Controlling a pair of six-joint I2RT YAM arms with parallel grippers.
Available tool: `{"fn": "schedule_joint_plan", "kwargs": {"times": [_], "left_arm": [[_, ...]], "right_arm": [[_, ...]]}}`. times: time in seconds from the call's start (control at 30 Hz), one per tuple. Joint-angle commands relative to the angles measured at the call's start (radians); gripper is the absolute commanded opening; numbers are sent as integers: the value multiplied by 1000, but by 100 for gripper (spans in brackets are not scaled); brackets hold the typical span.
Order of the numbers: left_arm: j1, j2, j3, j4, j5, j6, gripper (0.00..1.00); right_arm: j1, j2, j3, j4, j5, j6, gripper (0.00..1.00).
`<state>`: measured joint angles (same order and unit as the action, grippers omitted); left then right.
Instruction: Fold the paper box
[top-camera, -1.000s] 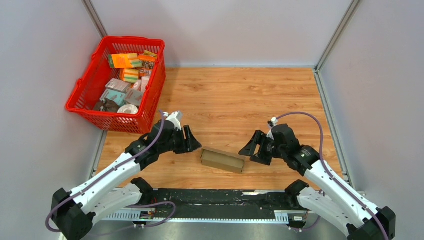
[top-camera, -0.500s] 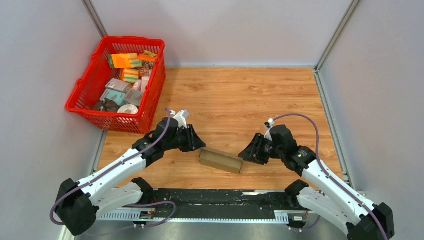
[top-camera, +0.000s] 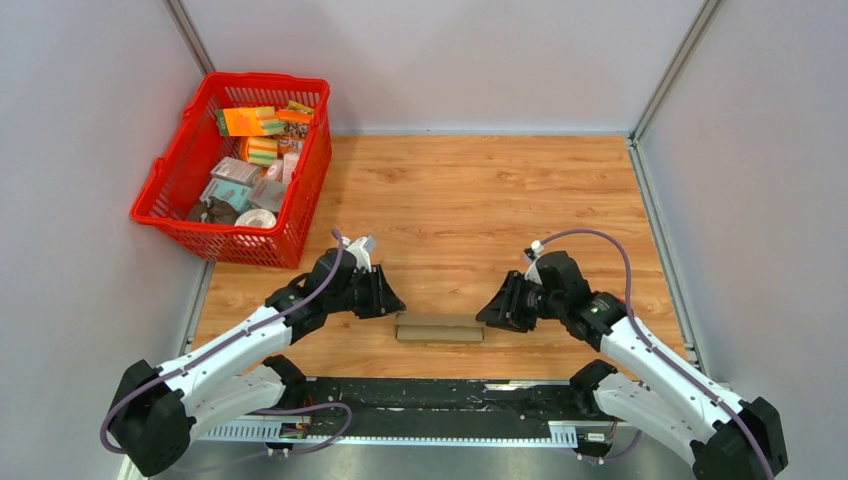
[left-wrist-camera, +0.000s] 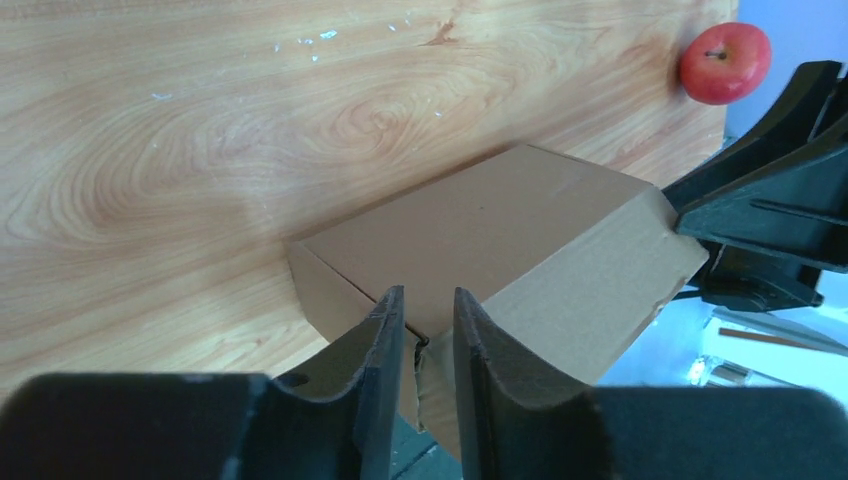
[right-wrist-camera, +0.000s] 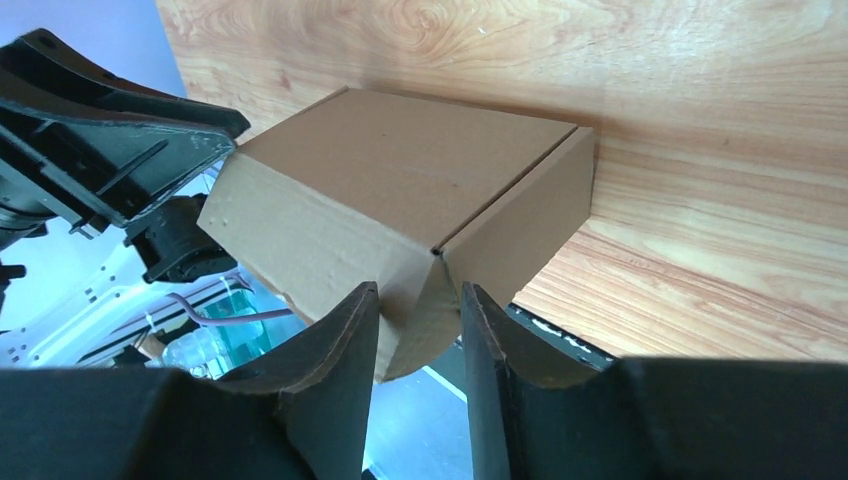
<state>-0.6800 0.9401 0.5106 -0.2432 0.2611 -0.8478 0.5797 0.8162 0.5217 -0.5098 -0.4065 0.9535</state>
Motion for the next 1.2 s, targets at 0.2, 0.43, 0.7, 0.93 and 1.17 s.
{"fn": "schedule_joint_plan", "kwargs": {"times": [0.2,0.43,0.7,0.93,1.17], "left_arm": [[3,-87,130,-188,-123,95,61],[3,-170,42,-200,-1,43,63],[3,-225,9,-123,-46,35,68],[19,-124,167,-240,-131,49,70],[31,-49,151,-145,-36,33,63]], "right_arm": [[-6,41,89,-47,-9,-165,63],[-11,17,57,-65,-124,-257,83],[-14,-3,31,-41,-80,-112,87],[-21,-77,-29,-4,-97,100,86],[-21,-166,-158,169,-167,336,72]]}}
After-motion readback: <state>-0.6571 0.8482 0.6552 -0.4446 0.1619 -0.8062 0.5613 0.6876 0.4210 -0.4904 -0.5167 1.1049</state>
